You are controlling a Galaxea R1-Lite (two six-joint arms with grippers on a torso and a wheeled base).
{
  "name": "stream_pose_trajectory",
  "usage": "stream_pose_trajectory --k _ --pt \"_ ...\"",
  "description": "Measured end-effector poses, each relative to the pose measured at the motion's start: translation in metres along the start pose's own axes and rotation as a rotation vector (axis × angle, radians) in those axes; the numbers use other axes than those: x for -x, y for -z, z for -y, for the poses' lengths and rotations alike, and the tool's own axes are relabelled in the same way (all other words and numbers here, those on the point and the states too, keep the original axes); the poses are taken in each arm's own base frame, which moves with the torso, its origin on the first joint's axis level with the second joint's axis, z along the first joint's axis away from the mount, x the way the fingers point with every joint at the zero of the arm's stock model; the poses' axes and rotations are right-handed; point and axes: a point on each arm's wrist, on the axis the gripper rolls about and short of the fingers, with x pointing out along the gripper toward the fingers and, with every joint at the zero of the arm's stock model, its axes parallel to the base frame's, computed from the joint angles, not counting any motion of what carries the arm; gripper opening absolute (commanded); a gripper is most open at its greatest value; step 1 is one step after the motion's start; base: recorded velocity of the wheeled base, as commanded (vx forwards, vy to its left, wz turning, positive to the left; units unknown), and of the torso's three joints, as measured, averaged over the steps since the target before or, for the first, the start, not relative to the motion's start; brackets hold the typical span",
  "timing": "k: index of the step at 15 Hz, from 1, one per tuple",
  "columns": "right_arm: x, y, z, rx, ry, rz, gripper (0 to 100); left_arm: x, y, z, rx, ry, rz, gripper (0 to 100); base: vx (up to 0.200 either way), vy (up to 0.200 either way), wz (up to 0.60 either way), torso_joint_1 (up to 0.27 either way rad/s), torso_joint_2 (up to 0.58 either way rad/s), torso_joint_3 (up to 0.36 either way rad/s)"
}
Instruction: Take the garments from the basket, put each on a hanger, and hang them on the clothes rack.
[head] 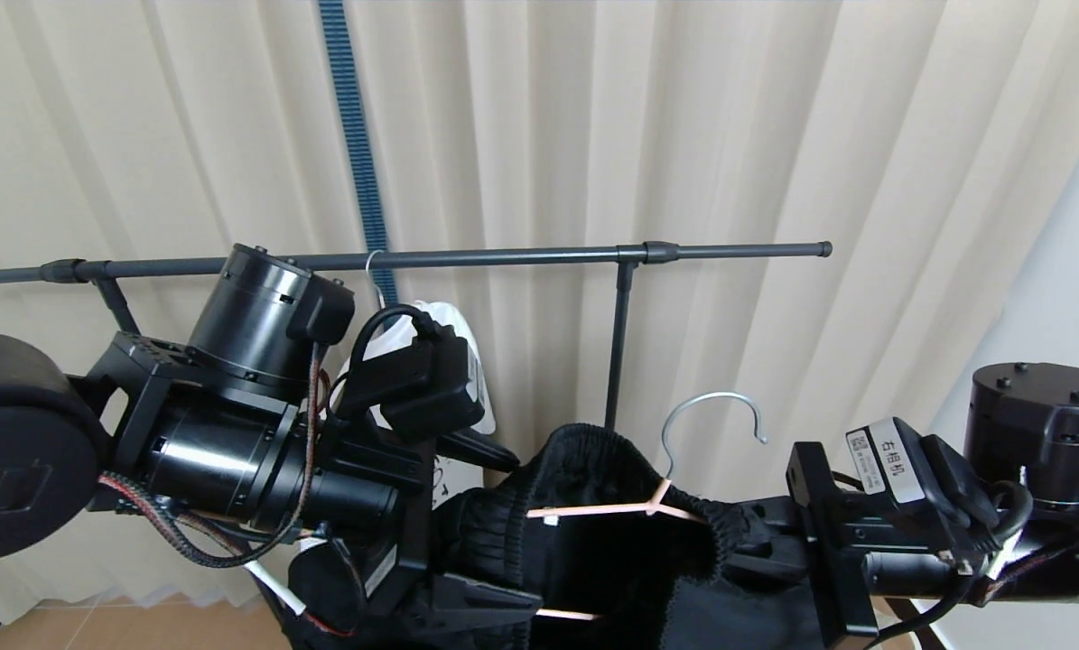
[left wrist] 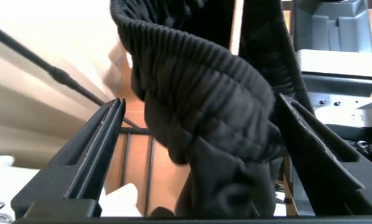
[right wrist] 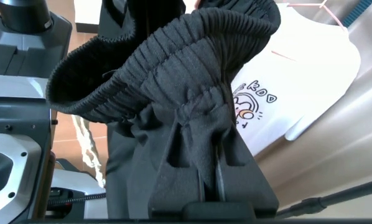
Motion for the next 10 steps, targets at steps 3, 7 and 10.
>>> stream_pose_trajectory --k 3,7,10 --pt "0.001 -0.003 -0.002 0.010 -0.002 0.008 0 -0.008 0.001 -0.001 -0.002 0.015 -0.005 100 0.000 0.000 0.00 0.000 0.00 0.000" --pt "0.002 -0.006 -0.003 0.019 0.000 0.017 0 -0.013 0.002 0.000 -0.001 0.028 -0.012 0 0.000 0.000 0.00 0.000 0.00 0.000" --pt "0.003 -0.008 -0.003 0.023 0.006 0.019 0 -0.014 0.003 0.001 0.002 0.034 -0.017 0 0.000 0.000 0.00 0.000 0.00 0.000"
